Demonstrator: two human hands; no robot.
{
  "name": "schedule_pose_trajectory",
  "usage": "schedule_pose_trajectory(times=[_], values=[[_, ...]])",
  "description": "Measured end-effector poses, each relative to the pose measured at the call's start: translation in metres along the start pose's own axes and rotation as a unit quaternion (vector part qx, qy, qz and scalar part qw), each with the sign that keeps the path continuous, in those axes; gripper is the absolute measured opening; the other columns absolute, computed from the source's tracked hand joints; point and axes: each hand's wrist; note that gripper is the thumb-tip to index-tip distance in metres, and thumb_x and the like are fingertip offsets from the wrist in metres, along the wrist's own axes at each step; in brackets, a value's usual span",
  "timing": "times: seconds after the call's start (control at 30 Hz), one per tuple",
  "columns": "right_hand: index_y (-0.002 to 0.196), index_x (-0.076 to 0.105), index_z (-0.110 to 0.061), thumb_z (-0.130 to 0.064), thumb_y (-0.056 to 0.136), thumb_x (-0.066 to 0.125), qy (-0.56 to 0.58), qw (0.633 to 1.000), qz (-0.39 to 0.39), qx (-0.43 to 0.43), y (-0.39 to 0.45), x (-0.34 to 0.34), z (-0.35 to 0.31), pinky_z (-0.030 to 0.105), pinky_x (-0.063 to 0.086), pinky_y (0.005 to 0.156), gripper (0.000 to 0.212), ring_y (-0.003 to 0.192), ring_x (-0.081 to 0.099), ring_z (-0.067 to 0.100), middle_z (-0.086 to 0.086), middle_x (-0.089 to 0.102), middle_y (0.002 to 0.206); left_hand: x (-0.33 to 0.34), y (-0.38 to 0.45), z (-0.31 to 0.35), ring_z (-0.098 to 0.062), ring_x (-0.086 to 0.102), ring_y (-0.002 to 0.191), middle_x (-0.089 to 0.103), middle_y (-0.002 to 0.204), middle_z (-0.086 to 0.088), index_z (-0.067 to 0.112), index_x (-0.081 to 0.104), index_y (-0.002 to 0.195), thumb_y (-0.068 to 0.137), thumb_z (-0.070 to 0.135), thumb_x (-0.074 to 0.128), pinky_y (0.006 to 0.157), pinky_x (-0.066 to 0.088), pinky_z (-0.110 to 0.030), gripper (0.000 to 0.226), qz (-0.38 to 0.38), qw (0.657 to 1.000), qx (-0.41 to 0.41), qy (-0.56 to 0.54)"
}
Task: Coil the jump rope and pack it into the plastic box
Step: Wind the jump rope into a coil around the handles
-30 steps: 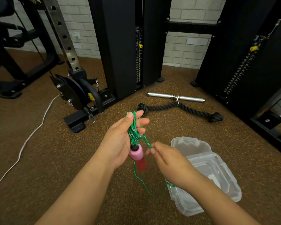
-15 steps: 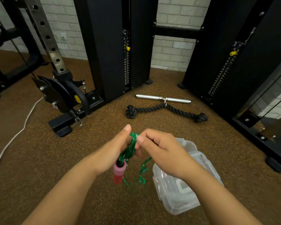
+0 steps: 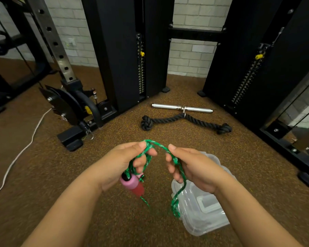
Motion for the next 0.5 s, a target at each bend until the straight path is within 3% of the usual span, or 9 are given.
schedule_pose_trajectory(times=[0.17, 0.27, 0.4, 0.5], values=[[0.084, 0.073, -0.014, -0.046, 0.081, 0.05, -0.011, 1.0, -0.019, -0.005, 0.0012, -0.0026, 0.0037, 0.018, 0.027, 0.041, 0.039, 0.04, 0.034, 0.008, -0.001, 0.048, 0.052, -0.005, 0.002, 0.0027, -0.011, 0.039, 0.05, 0.038, 0.049, 0.006, 0.006, 0.063, 0.088, 0.097, 0.029, 0.039, 0.055, 0.036, -0.022, 0.035, 0.09, 0.995, 0.03, -0.031], [0.089, 0.075, -0.012, -0.041, 0.08, 0.053, 0.009, 1.0, -0.011, -0.024, 0.0033, -0.0049, 0.0058, 0.019, 0.032, 0.045, 0.038, 0.045, 0.041, 0.009, 0.0, 0.057, 0.055, -0.006, 0.0023, 0.0036, -0.011, 0.038, 0.051, 0.038, 0.049, 0.006, 0.006, 0.063, 0.089, 0.098, 0.029, 0.039, 0.056, 0.037, -0.022, 0.035, 0.105, 0.994, 0.036, -0.026], [0.084, 0.077, -0.012, -0.051, 0.08, 0.049, -0.012, 0.999, 0.019, -0.024, 0.006, -0.0073, 0.0076, 0.018, 0.033, 0.046, 0.048, 0.047, 0.039, 0.009, -0.002, 0.054, 0.053, -0.0061, 0.0029, 0.0039, -0.01, 0.037, 0.05, 0.038, 0.048, 0.007, 0.005, 0.063, 0.09, 0.099, 0.028, 0.038, 0.055, 0.037, -0.022, 0.035, 0.113, 0.993, 0.037, -0.013], [0.078, 0.077, -0.013, -0.046, 0.075, 0.058, -0.048, 0.998, 0.029, -0.04, 0.006, -0.0073, 0.0078, 0.015, 0.034, 0.047, 0.038, 0.049, 0.04, 0.008, -0.004, 0.054, 0.052, -0.0075, 0.0037, 0.0029, -0.009, 0.038, 0.049, 0.038, 0.049, 0.007, 0.005, 0.064, 0.091, 0.099, 0.029, 0.038, 0.057, 0.036, -0.024, 0.036, 0.123, 0.992, 0.036, -0.012]])
Point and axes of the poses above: each hand's wrist, its own y-axis towards the middle knuckle, its own x-axis out of the palm, z = x × y
